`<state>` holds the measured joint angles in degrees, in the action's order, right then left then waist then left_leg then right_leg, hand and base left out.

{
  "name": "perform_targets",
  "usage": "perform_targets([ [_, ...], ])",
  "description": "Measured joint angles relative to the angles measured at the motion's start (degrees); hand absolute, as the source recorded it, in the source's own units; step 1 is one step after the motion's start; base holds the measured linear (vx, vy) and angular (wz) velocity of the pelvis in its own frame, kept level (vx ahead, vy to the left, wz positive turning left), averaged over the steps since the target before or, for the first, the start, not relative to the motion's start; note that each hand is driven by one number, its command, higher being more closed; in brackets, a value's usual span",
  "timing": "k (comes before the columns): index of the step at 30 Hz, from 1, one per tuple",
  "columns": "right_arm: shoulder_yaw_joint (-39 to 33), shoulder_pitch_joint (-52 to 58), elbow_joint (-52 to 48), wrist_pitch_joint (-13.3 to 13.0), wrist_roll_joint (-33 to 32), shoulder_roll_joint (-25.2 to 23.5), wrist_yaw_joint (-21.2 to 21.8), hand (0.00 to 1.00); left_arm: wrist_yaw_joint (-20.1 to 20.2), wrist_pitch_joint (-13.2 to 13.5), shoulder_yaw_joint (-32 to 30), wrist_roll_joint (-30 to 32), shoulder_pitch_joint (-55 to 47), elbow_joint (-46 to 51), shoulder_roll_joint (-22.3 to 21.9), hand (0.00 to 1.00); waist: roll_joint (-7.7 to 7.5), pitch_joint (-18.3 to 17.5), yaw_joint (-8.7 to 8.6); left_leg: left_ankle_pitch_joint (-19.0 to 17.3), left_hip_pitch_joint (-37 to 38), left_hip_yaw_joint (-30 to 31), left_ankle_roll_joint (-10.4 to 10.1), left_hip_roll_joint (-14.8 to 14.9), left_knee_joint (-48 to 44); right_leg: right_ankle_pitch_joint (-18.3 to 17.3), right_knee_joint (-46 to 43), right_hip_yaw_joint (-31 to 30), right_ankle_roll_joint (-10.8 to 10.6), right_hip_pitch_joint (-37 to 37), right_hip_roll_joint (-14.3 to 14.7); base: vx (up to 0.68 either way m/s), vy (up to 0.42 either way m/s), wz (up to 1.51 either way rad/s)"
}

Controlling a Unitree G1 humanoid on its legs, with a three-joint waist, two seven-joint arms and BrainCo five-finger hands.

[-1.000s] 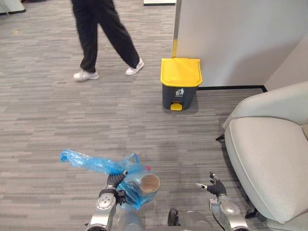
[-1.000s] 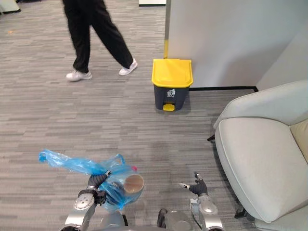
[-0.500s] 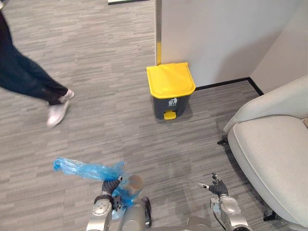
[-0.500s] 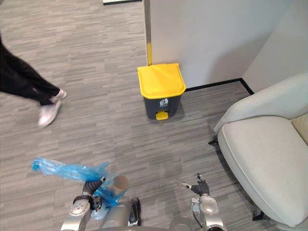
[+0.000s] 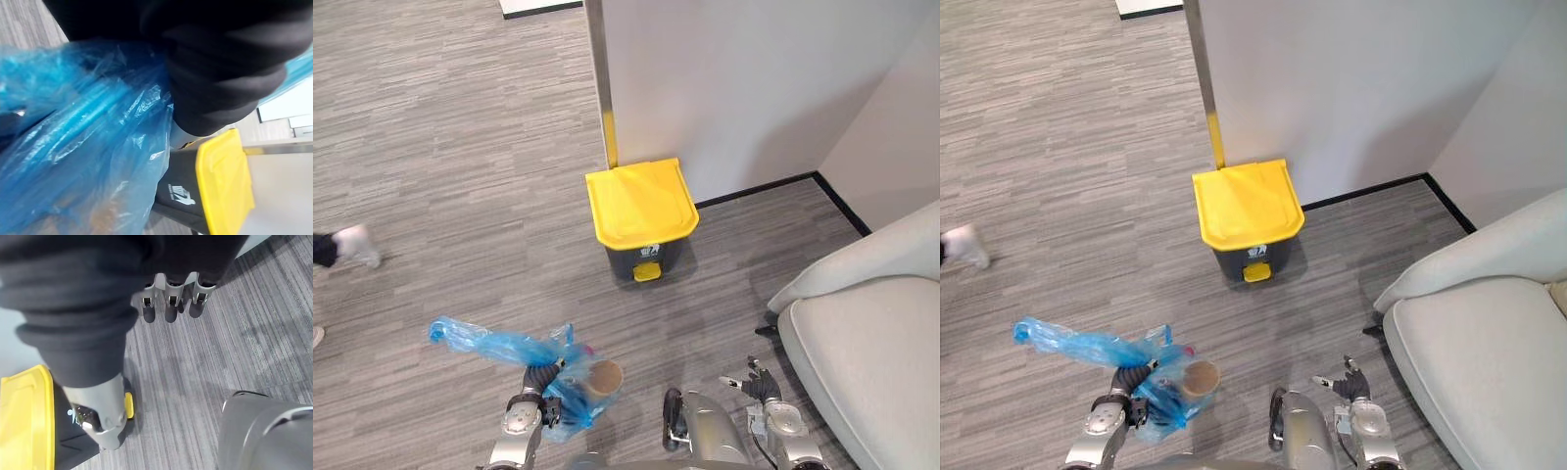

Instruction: Gather rubbish on tea table into small bin, then transfer packed bag to large trash can.

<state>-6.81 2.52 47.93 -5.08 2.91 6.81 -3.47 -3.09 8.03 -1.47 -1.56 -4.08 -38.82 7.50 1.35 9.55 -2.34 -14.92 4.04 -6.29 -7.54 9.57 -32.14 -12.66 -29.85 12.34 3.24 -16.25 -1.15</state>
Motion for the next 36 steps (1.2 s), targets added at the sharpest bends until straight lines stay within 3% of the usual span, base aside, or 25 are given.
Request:
perform_targets([
  [1,0.28,0.54,-0.72,0.05,-0.03,-0.39,-0.01,0.00,0.37,0.04,0.00,0.00,0.10,0.24,-0.71,1.00,0.21,0.16,0.18,3.05,-3.45,0.71,-0.42,1.86,-9.34,-0.32,2.54,0.33,0.30,3.55,0.75,0.33,-0.132,0.03],
  [2,0.58,1.66,-2.16,0.05,-0.08,-0.80,-0.09,0.00,0.55,0.07,-0.08,-0.01,-0.39,1.27,-1.48,1.00,0.36,0.18,0.73,2.40,-8.83,-0.21,0.21,4.93,-22.32,-0.49,5.63,0.03,0.59,8.37,2.26,0.30,-0.106,-0.10],
  [4,0.57,1.93,-2.91,-0.02,-0.20,-1.35,-0.13,0.00,0.57,0.03,-0.10,-0.01,-1.31,2.11,-1.85,1.00,0.01,0.12,1.47,1.61,-13.05,-1.80,1.54,6.22,-26.65,-0.86,7.74,-0.83,0.98,11.21,2.69,0.23,-0.042,-0.31],
  [6,0.25,1.68,-3.16,0.02,-0.64,-2.02,-0.13,0.00,0.55,0.04,-0.30,-0.04,-1.49,2.42,-1.93,1.00,-0.05,0.02,2.36,0.11,-18.23,-3.35,4.03,6.13,-20.06,-0.82,10.87,-2.31,0.64,14.44,2.72,0.29,0.023,-0.31],
  [7,-0.05,1.71,-3.27,0.04,-0.64,-2.19,-0.13,0.00,0.54,0.05,-0.35,-0.04,-1.46,2.42,-1.99,1.00,0.03,0.08,2.64,-0.04,-19.07,-3.65,4.29,5.93,-16.58,-0.73,11.46,-2.64,0.50,15.02,2.66,0.28,0.105,-0.27],
  [9,-0.75,1.60,-3.21,0.10,-0.66,-2.34,-0.16,0.00,0.55,0.06,-0.28,-0.05,-1.40,2.27,-2.37,1.00,-0.22,0.23,3.28,0.66,-19.67,-3.88,3.80,2.86,-0.87,-1.34,12.93,-3.40,-1.22,17.20,1.18,0.27,0.166,-0.12],
  [10,-1.17,1.50,-3.11,0.07,-0.67,-2.27,-0.13,0.00,0.55,0.06,-0.26,-0.08,-1.43,2.11,-2.42,1.00,-0.09,0.11,3.18,1.93,-19.02,-3.79,3.11,1.88,3.79,-1.72,12.96,-3.55,-1.92,17.44,0.85,0.26,0.200,-0.08],
  [11,-1.77,1.18,-2.33,-0.07,-0.78,-1.51,-0.27,0.00,0.51,0.07,-0.27,-0.10,-1.46,1.92,-2.62,1.00,0.92,0.07,3.22,8.88,-18.09,-3.53,3.61,1.02,10.94,-2.67,12.78,-4.55,-3.52,17.80,1.14,0.25,0.226,-0.30],
  [12,-1.61,0.29,-0.17,0.19,-0.81,-1.64,-0.20,0.00,0.47,0.05,-0.50,-0.11,-1.34,0.42,-1.86,1.00,-0.22,-0.24,3.59,10.67,-16.94,-4.14,5.00,-0.19,11.16,-3.54,12.40,-6.38,-4.85,18.08,-0.13,0.25,0.223,-0.33],
  [14,-1.68,0.11,-0.06,0.16,-0.76,-1.86,-0.13,0.00,0.45,0.05,-0.51,-0.08,-1.27,-0.80,-1.18,1.00,-1.67,-0.96,3.30,8.65,-16.32,-5.27,6.22,-2.59,11.50,-4.77,12.01,-7.18,-6.62,18.00,-2.69,0.24,0.183,-0.18],
  [18,-1.62,-1.05,0.71,0.21,-0.53,-1.64,-0.02,0.00,0.45,0.02,-0.41,-0.07,-1.23,-2.73,-0.81,1.00,-1.79,-1.08,3.31,4.01,-14.29,-8.68,8.11,-5.15,9.63,-6.16,8.19,-10.80,-8.86,17.49,-5.79,0.26,0.206,-0.32],
  [22,-1.21,-1.76,2.15,0.39,-0.01,-1.66,0.35,0.00,0.42,0.01,0.06,-0.09,-1.10,-4.05,1.22,1.00,-1.69,-1.26,3.01,1.56,-8.20,-9.93,9.79,-6.99,11.81,-5.12,-11.88,-12.46,-10.91,10.52,-8.06,0.22,0.094,-0.04],
  [25,-1.01,-2.81,3.53,0.40,0.03,-1.62,0.81,0.00,0.37,0.02,0.72,-0.10,-0.93,-4.10,1.98,1.00,-1.68,-1.29,3.08,1.63,-6.91,-8.83,9.69,-6.56,13.41,-6.97,-11.71,-10.91,-8.06,6.87,-7.06,0.19,-0.034,0.19],
  [27,-0.98,-3.23,4.76,0.42,0.04,-1.27,0.95,0.00,0.37,0.01,0.73,-0.11,-0.91,-5.02,2.27,1.00,-1.38,-1.22,2.83,1.87,-5.81,-7.55,9.29,-5.40,13.95,-6.91,-7.92,-10.71,-7.35,3.04,-4.82,0.17,-0.131,0.29],
  [28,-0.97,-3.18,4.77,0.40,0.03,-1.09,0.94,0.00,0.35,0.02,0.72,-0.12,-0.93,-5.22,2.21,1.00,-1.50,-1.28,2.69,2.06,-5.49,-6.86,8.53,-5.19,13.87,-5.72,-3.63,-10.96,-6.92,2.26,-4.21,0.17,-0.175,0.45],
  [29,-0.93,-2.12,5.01,0.39,-0.01,-0.84,0.92,0.00,0.38,0.07,0.79,-0.13,-0.96,-5.62,2.22,1.00,-2.43,-1.45,2.62,1.69,-4.91,-5.54,6.84,-6.22,13.61,2.24,3.00,-11.46,-6.11,2.84,-4.09,0.24,-0.175,0.56],
  [30,-1.15,-1.57,6.29,0.46,-0.04,0.23,0.87,0.00,0.35,0.00,0.77,-0.15,-0.92,-6.80,0.91,1.00,-0.86,-2.05,2.14,1.61,-4.27,-3.54,5.93,-4.92,14.37,2.75,4.25,-10.10,-5.16,4.48,-2.90,0.21,-0.135,0.40],
  [32,-1.20,-1.56,6.97,0.47,-0.06,1.09,0.86,0.00,0.37,0.04,0.72,-0.13,-1.39,-6.80,0.36,1.00,0.30,-2.69,2.28,2.44,-3.25,-3.13,4.60,-3.12,17.12,3.46,7.60,-9.23,-4.17,6.00,-1.01,0.18,-0.160,0.06],
  [36,-1.89,-0.73,7.05,0.46,-0.07,1.40,0.84,0.00,0.50,0.05,-0.40,-0.12,-1.47,-6.78,0.13,1.00,0.62,-3.11,2.00,4.42,-1.05,-1.61,2.59,-1.63,22.43,5.55,13.21,-7.82,-3.28,9.19,1.13,0.05,-0.107,0.06],
])
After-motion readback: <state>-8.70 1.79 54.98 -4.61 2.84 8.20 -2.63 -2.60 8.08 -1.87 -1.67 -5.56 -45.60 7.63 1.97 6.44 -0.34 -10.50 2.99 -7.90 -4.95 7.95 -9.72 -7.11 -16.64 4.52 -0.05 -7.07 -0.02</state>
